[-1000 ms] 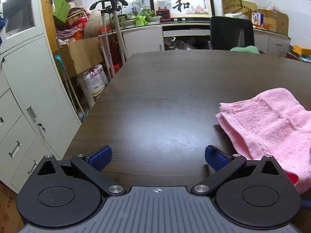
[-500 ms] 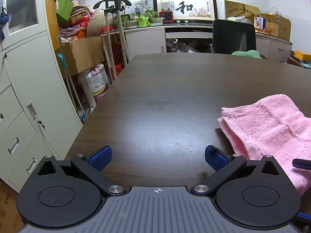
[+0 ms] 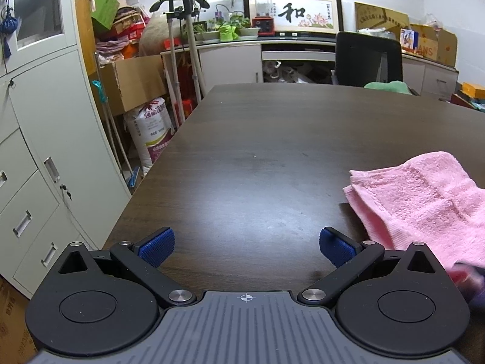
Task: Fold towel
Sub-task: 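Lift the pinched edge with the right tool and fold it over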
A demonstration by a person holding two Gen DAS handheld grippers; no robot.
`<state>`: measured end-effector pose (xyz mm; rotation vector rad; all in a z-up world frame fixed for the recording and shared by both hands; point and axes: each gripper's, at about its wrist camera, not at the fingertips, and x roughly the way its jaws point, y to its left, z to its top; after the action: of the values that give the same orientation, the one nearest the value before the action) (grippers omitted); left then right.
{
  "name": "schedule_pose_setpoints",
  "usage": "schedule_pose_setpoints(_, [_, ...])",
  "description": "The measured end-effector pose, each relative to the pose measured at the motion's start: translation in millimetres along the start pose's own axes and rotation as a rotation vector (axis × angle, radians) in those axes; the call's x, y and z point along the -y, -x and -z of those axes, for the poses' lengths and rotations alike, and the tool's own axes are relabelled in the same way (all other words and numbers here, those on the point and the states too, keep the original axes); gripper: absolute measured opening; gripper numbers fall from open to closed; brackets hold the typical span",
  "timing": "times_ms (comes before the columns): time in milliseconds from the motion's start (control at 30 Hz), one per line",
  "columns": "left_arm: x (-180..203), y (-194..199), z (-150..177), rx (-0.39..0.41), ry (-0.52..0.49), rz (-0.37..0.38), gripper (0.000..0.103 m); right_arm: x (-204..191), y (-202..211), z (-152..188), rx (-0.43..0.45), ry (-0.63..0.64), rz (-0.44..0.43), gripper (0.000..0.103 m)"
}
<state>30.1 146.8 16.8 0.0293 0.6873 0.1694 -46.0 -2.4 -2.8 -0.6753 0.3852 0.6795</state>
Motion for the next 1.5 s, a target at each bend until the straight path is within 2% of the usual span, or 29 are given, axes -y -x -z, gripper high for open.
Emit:
schedule_pose_setpoints(67, [-1, 0, 0, 0.000, 0.005, -0.001, 0.103, 17, 10, -1, 0.022, -0.105, 0.034, 0.007])
schedule_pose_setpoints(233, [-2, 1, 0, -0.001, 0.023, -0.003, 0.103, 74, 43, -4, 0.121, -0.349, 0.259, 0.007])
schedule_pose_setpoints(333, [-3, 1, 0, -0.006, 0.031, -0.006, 0.103, 82, 51, -6, 0.175, -0.362, 0.322, 0.007])
schedule_pose_setpoints(433, [-4, 0, 0, -0.010, 0.036, -0.010, 0.103, 64, 37, -7, 0.150, -0.314, 0.282, 0.007])
schedule_pose_setpoints(667, [-7, -3, 0, -0.024, 0.048, -0.009, 0.103, -2, -28, 5, -0.016, -0.138, 0.117, 0.008])
schedule_pose_setpoints(733, [-9, -3, -1, -0.033, 0.057, 0.001, 0.103, 2, -29, 5, -0.009, -0.182, 0.077, 0.008])
schedule_pose_setpoints(800, [-10, -3, 0, -0.035, 0.061, 0.013, 0.103, 13, -22, -1, 0.010, -0.249, 0.063, 0.008])
schedule_pose_setpoints(967, [1, 0, 4, -0.018, -0.001, 0.045, 0.103, 91, 10, 2, 0.116, -0.560, 0.065, 0.008])
schedule_pose_setpoints(1000, [7, 1, 6, -0.005, -0.031, 0.048, 0.103, 107, 15, 6, 0.134, -0.623, 0.057, 0.008])
schedule_pose_setpoints(1100, [29, 9, 12, 0.091, -0.147, 0.028, 0.103, 136, 24, 14, 0.179, -0.688, 0.035, 0.008])
schedule_pose_setpoints(1167, [44, 13, 12, 0.160, -0.209, 0.035, 0.103, 148, 28, 18, 0.200, -0.713, 0.012, 0.008])
schedule_pose_setpoints(1200, [49, 12, 10, 0.170, -0.224, 0.039, 0.103, 150, 30, 20, 0.206, -0.717, -0.004, 0.008])
schedule_pose_setpoints(1367, [73, 2, -15, 0.197, -0.284, 0.025, 0.102, 154, 32, 22, 0.223, -0.693, -0.032, 0.008])
schedule_pose_setpoints(1500, [93, -14, -37, 0.194, -0.291, 0.002, 0.100, 150, 31, 22, 0.222, -0.676, -0.075, 0.009])
